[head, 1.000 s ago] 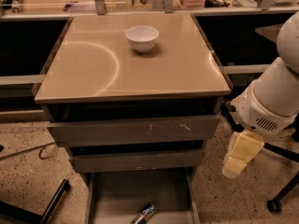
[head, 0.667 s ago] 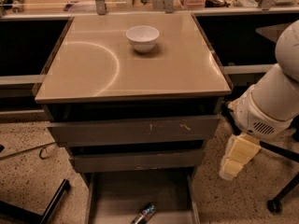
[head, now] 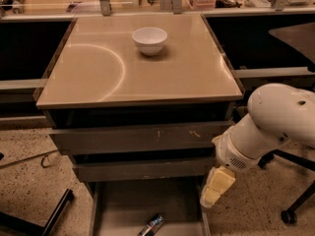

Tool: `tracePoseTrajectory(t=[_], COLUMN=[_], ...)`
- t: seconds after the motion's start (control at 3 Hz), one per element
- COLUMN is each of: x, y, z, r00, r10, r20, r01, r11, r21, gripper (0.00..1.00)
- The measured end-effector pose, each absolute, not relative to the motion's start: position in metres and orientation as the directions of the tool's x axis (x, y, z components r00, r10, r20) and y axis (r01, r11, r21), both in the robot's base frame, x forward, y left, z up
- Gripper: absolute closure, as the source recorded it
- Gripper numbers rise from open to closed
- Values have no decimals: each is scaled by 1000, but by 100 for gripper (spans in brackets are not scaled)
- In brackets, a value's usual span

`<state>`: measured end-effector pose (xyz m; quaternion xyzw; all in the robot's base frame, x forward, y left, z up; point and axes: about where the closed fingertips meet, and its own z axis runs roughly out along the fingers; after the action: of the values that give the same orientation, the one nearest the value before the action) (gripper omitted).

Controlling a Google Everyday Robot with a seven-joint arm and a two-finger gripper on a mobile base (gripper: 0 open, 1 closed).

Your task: Pick redbull can from bottom drawer and place on counter

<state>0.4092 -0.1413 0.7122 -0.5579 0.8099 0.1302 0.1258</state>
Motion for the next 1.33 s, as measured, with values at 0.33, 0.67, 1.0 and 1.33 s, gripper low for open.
tracePoseTrajectory(t=[0.33, 0.67, 1.0, 1.33], x=[409, 398, 375, 352], y=[-141, -125, -103, -79], z=[712, 683, 633, 570], r00=[-346, -312, -276, -227], r10=[-871, -899, -931, -958], r20=[-348, -308, -238, -177], r01=[-937, -950, -960, -973], r11=[343, 292, 256, 217], r21=[71, 109, 110, 75], gripper=[0, 0, 0, 0])
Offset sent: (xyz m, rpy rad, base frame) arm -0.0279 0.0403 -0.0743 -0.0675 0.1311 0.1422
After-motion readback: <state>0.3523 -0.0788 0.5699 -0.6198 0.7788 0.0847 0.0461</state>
